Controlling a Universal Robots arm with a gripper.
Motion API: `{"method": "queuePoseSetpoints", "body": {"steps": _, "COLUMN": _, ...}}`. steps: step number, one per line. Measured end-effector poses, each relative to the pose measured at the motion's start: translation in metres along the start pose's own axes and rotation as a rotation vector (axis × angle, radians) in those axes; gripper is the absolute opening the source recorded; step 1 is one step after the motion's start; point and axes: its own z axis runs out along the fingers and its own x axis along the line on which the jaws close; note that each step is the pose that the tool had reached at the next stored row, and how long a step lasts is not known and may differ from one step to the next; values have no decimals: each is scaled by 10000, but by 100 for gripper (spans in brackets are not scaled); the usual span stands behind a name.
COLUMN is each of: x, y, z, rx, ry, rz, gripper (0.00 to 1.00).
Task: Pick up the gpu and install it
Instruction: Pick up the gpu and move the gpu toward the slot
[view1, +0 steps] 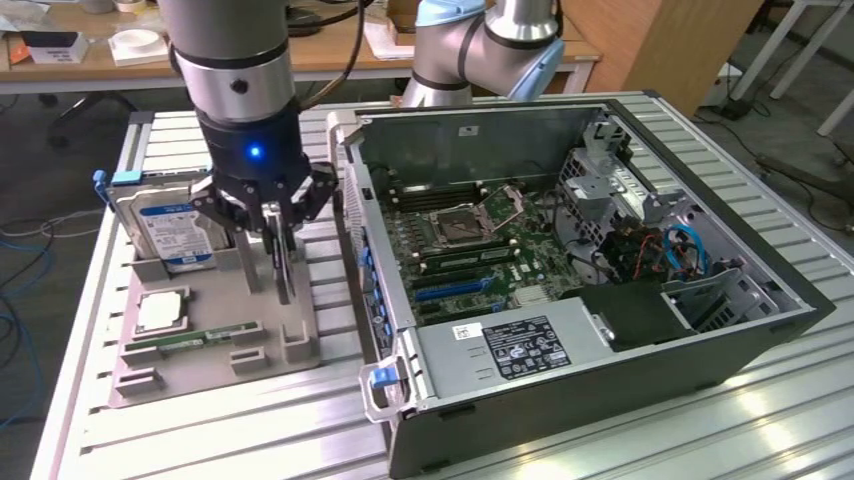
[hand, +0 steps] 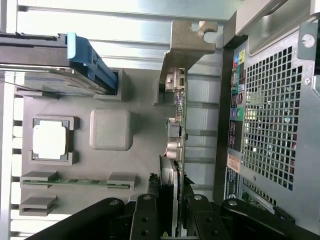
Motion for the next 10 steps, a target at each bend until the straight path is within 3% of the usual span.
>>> {"method": "queuePoseSetpoints", "body": {"steps": 10, "x": -5, "y": 9, "z": -210, "rx": 0, "ry": 1, "rz": 0, "gripper": 27}}
